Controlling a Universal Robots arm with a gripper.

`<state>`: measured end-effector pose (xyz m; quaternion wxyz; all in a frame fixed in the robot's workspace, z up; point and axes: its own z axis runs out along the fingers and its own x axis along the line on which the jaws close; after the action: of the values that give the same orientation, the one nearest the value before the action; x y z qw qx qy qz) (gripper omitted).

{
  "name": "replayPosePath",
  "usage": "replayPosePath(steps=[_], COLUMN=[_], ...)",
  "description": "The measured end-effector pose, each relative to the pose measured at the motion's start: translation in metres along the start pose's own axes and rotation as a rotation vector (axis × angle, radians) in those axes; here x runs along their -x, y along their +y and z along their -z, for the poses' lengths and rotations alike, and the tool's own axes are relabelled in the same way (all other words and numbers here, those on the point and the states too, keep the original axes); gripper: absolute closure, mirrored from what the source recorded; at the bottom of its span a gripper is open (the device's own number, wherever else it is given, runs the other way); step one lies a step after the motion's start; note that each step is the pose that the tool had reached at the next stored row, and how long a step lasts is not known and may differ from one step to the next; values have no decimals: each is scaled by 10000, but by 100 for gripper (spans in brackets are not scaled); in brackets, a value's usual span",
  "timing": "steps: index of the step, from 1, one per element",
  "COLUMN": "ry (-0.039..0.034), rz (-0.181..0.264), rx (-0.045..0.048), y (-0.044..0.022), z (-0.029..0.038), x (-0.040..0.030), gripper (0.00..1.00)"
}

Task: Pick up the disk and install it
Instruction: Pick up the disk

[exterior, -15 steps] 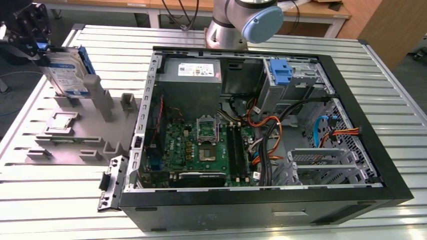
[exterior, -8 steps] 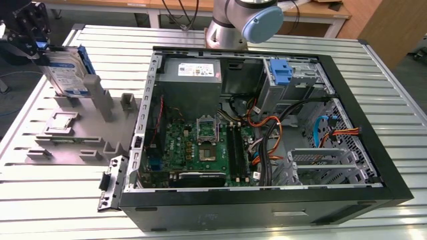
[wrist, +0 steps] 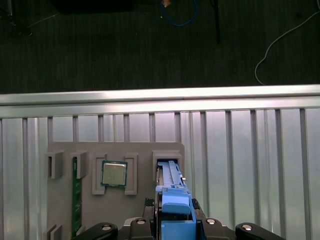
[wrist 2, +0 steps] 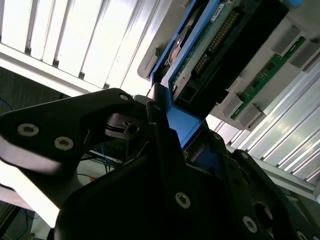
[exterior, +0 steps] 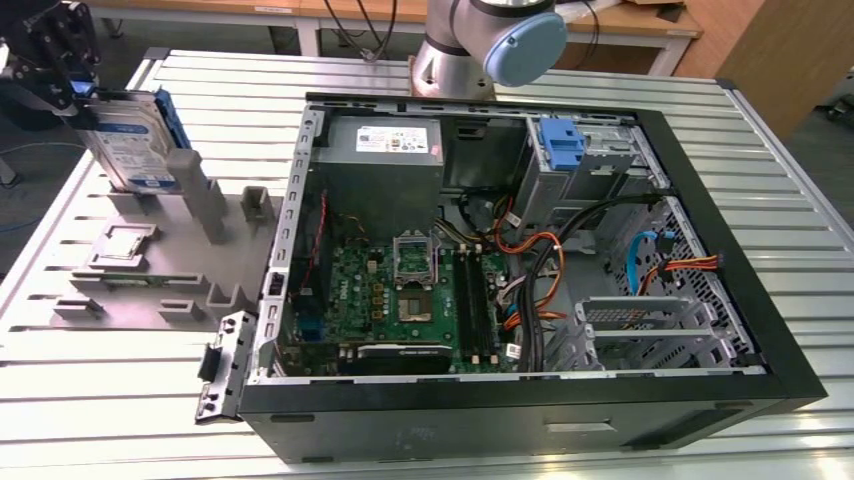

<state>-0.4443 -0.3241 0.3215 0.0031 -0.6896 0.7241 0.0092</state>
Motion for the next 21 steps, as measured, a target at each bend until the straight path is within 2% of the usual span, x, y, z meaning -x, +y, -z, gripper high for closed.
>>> replayPosePath(steps=[21], ry=[0], rz=[0], rx=[-1], y=[1], z=[71], x=[1], gripper=[64])
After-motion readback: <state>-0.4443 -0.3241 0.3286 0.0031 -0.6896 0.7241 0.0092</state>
